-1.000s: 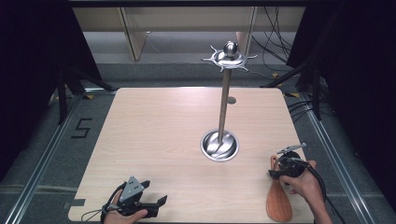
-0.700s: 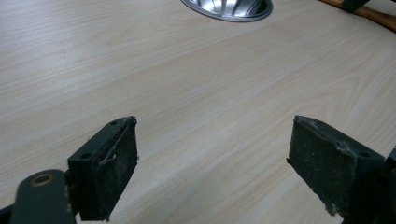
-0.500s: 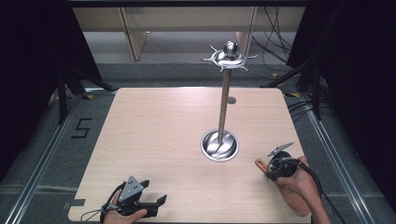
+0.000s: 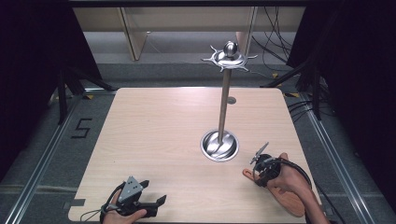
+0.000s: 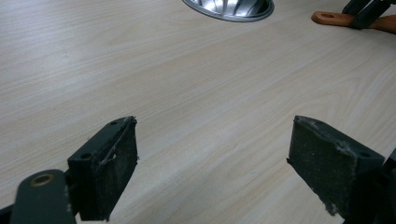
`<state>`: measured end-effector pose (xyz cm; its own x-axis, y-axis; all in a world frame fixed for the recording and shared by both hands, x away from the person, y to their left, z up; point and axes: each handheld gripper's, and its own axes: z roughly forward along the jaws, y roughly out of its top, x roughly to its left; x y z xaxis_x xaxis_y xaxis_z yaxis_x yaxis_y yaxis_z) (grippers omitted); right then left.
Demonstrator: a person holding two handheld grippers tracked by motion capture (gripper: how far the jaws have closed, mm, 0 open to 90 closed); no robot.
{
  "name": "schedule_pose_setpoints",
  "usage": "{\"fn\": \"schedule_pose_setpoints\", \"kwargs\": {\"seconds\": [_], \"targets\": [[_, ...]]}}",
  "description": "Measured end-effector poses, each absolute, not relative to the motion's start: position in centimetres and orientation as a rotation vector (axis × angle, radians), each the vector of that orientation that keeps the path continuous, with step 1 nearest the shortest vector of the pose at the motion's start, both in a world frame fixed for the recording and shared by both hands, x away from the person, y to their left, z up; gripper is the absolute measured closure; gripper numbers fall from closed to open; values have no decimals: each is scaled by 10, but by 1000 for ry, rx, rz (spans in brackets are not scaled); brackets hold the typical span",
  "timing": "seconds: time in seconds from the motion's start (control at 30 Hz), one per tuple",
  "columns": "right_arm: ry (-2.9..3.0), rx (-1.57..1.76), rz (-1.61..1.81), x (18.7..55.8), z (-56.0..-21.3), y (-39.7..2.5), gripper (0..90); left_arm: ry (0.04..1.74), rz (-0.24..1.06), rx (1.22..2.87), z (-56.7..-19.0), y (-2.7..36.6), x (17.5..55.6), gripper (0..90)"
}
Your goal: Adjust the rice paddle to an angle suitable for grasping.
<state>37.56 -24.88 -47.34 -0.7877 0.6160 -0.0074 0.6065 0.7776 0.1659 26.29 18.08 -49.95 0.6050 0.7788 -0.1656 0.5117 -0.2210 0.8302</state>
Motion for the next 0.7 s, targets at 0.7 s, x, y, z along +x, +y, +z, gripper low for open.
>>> {"fn": "schedule_pose_setpoints", "kwargs": {"seconds": [0.7], "targets": [[2949, 1001, 94, 380, -472, -246, 660, 1026, 370, 1916, -499, 183, 264, 147]]}}
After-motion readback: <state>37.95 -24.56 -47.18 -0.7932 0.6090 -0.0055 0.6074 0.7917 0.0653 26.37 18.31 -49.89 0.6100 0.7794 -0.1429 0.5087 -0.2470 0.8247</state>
